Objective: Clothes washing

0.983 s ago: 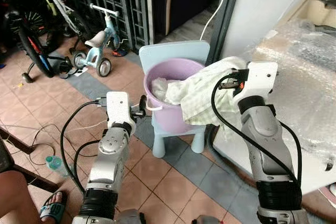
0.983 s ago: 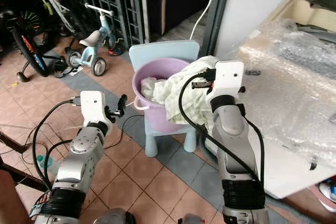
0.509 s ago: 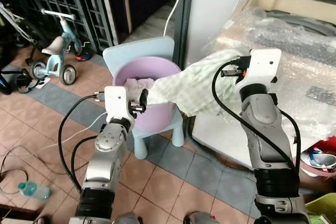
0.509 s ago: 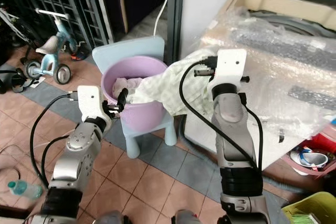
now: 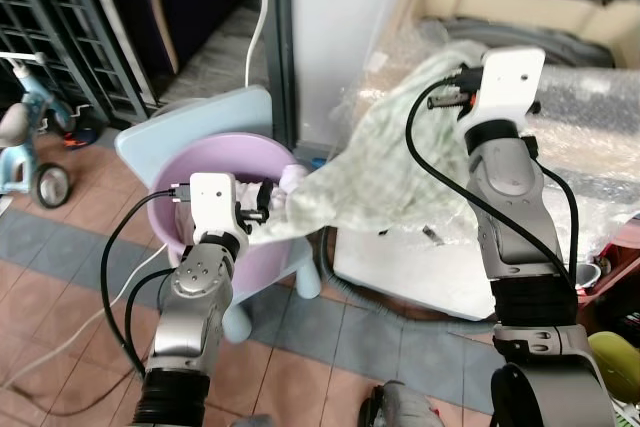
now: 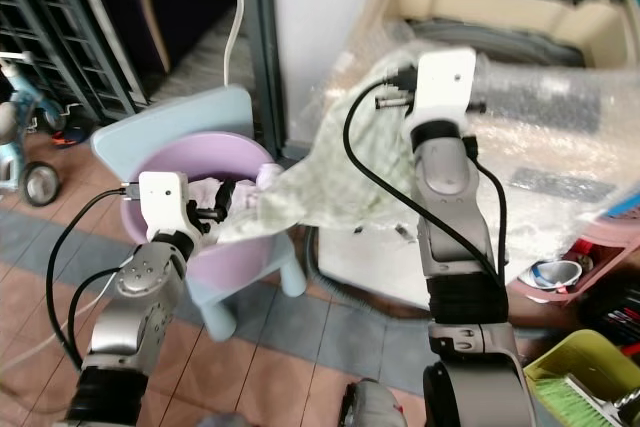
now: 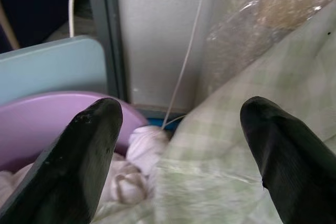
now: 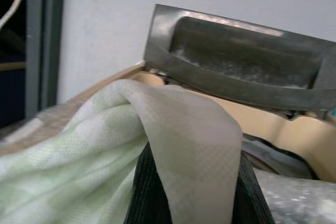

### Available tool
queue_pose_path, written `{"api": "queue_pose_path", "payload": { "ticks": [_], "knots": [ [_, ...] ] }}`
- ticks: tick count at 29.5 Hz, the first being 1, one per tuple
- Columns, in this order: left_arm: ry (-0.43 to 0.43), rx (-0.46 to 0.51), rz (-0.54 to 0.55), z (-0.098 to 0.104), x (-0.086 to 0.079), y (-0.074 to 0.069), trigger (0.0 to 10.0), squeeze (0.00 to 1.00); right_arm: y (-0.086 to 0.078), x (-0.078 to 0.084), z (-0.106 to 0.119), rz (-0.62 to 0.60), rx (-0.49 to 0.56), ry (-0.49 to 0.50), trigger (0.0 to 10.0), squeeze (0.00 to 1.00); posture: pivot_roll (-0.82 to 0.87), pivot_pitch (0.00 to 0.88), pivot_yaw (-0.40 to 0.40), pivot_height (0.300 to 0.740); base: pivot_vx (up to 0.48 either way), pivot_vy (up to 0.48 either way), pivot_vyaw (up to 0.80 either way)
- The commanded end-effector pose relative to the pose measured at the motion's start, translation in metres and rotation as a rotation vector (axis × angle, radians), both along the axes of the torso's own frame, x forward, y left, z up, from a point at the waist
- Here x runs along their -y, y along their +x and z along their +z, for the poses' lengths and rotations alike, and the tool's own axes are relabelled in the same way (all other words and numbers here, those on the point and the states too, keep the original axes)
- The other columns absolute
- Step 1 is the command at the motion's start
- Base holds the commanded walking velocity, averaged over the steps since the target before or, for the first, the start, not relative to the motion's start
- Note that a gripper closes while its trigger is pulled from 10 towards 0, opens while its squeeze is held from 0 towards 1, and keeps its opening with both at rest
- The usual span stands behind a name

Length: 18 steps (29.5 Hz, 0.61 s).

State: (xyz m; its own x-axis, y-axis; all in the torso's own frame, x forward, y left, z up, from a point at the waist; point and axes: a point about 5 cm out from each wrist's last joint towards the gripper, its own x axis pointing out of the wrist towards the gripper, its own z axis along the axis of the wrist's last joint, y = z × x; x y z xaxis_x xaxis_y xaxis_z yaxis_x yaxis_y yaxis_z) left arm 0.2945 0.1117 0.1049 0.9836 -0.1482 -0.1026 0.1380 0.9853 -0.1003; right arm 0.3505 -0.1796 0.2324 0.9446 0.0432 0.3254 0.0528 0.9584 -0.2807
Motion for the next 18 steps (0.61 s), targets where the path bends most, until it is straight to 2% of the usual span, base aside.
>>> {"api": "queue_pose_path", "payload": {
  "ticks": [1, 6, 7, 10, 11, 14, 18],
  "knots": [
    [0.003, -0.004, 0.002, -0.001, 0.001, -0.004, 10.0, 0.0, 0.006, -0.004, 0.014, 0.034, 0.047, -0.03, 10.0, 0.0, -0.01, 0.073, 0.039, 0.74, 0.0, 0.0, -0.56],
    [0.002, 0.0, 0.009, -0.001, 0.001, -0.004, 10.0, 0.0, 0.014, 0.006, 0.032, 0.017, 0.082, -0.038, 10.0, 0.0, 0.0, 0.069, 0.033, 0.74, 0.0, 0.0, -0.43],
    [0.005, 0.001, 0.013, -0.001, 0.001, -0.004, 10.0, 0.0, 0.016, 0.012, 0.04, -0.002, 0.099, -0.028, 10.0, 0.0, 0.0, 0.067, 0.032, 0.74, 0.0, 0.0, -0.8],
    [0.006, -0.001, 0.015, -0.001, 0.001, -0.004, 10.0, 0.0, 0.019, 0.018, 0.047, -0.018, 0.117, -0.03, 10.0, 0.0, 0.0, 0.067, 0.033, 0.74, 0.0, 0.0, -0.8],
    [0.003, 0.002, 0.003, 0.0, 0.002, -0.004, 10.0, 0.0, 0.023, 0.025, 0.057, -0.03, 0.142, -0.047, 10.0, 0.0, -0.01, 0.066, 0.035, 0.74, 0.0, 0.0, -0.8],
    [0.0, 0.01, -0.01, 0.0, 0.002, -0.004, 10.0, 0.0, 0.026, 0.029, 0.067, -0.03, 0.163, -0.063, 10.0, 0.0, -0.01, 0.065, 0.036, 0.74, 0.0, 0.0, -0.55],
    [0.006, 0.005, -0.003, 0.0, 0.001, -0.004, 10.0, 0.0, 0.03, 0.028, 0.077, -0.005, 0.171, -0.099, 10.0, 0.0, -0.01, 0.065, 0.035, 0.74, 0.0, 0.0, 0.0]
  ]
}}
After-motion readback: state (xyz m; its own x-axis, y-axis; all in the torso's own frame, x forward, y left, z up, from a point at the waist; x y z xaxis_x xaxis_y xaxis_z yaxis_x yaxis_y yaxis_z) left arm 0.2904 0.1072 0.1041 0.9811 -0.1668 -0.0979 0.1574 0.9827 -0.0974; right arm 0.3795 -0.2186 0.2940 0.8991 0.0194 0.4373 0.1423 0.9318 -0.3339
